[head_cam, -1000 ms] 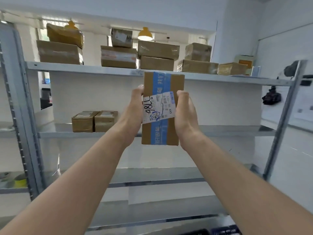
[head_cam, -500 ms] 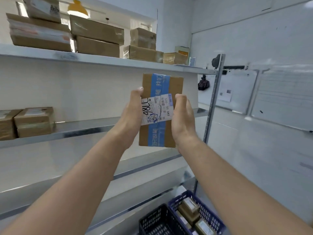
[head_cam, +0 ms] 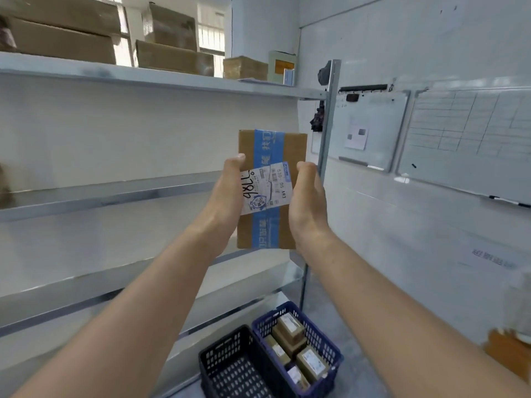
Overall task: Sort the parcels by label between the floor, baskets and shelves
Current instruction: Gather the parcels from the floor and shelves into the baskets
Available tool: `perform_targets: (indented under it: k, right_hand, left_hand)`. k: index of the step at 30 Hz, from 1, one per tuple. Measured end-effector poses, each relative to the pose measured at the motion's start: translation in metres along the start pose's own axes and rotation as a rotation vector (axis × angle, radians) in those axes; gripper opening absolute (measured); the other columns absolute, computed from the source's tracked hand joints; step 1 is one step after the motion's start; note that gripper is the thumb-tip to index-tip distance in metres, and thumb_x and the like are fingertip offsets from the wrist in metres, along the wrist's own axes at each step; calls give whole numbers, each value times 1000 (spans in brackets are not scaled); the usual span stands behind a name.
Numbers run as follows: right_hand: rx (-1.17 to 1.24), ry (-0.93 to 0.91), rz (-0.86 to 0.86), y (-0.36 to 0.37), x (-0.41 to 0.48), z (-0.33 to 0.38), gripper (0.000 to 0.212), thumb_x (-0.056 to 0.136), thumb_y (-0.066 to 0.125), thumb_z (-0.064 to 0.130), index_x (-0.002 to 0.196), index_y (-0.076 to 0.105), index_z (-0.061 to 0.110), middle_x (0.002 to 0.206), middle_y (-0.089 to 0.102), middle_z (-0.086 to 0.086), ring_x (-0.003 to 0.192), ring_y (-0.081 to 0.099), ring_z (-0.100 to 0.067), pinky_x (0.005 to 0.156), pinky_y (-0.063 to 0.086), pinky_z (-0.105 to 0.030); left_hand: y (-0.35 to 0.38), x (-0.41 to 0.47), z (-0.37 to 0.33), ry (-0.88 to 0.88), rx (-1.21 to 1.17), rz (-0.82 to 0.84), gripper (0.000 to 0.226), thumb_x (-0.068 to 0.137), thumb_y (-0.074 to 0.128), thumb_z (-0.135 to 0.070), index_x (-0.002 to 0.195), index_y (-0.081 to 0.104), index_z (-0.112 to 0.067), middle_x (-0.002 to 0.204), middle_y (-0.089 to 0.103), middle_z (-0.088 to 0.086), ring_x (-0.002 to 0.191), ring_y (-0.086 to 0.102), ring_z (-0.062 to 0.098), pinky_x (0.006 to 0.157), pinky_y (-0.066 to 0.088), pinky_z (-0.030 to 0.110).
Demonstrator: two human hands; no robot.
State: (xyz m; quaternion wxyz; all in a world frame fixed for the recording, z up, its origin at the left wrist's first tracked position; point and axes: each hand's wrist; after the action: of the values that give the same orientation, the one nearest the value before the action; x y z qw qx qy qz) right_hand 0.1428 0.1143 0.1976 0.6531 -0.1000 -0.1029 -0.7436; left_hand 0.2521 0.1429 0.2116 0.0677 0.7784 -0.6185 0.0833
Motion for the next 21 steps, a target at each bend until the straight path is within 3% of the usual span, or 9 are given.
perform_targets:
  k: [5, 7, 10, 14, 18, 21]
  right_hand:
    - [17, 55, 41, -59, 34, -33, 54, 99, 27, 68, 116, 61, 29, 117, 73, -5, 109, 70, -17, 75, 49, -29]
    - [-2, 77, 40, -79, 49, -45, 42, 107, 28, 63, 107, 59, 35, 114, 72, -3, 105, 69, -14, 73, 49, -27]
    - [-7, 118, 43, -103, 75, -63, 47, 113, 28, 56, 114, 63, 25, 107, 75, -1, 99, 71, -13, 70, 49, -26]
    - [-5, 168, 38, -116, 110, -87, 64, 98, 29, 69, 115, 65, 19, 100, 79, -2, 97, 74, -17, 77, 54, -34]
    - [-59, 216, 19, -116, 157, -125, 72, 84, 30, 70, 114, 68, 17, 100, 81, -4, 98, 76, -20, 76, 53, -34]
    - [-105, 246, 2, -111, 202, -160, 62, 80, 33, 75, 105, 66, 29, 110, 76, -11, 105, 72, -21, 79, 51, -37]
  left_hand:
    - [65, 7, 16, -70, 20, -17, 54, 105, 22, -58, 93, 71, -37, 69, 73, -21, 92, 69, 16, 106, 46, 48]
    - [87, 13, 23, -101, 33, 1, 54, 104, 22, -59, 93, 71, -39, 71, 73, -22, 95, 68, 16, 109, 44, 52]
    - [115, 28, 38, -139, 33, 16, 52, 104, 23, -59, 95, 70, -39, 71, 73, -22, 97, 68, 17, 109, 43, 53]
    - [142, 62, 62, -168, 23, 32, 48, 106, 23, -56, 99, 68, -40, 70, 74, -20, 92, 69, 14, 108, 46, 51]
    - [164, 116, 98, -215, -11, 30, 52, 106, 23, -54, 93, 70, -36, 68, 74, -15, 74, 73, 10, 103, 50, 47]
    - [177, 171, 136, -257, -34, 22, 52, 104, 23, -58, 115, 65, -31, 70, 75, -12, 64, 73, 5, 99, 52, 47]
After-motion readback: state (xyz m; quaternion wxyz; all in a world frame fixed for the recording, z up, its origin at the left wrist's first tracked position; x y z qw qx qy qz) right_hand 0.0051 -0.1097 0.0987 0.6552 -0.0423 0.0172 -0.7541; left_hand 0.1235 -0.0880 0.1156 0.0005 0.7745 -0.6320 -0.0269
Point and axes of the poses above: each hand's wrist, its own x-axis towards the middle knuckle, its own y-axis out of the palm, z = x × y
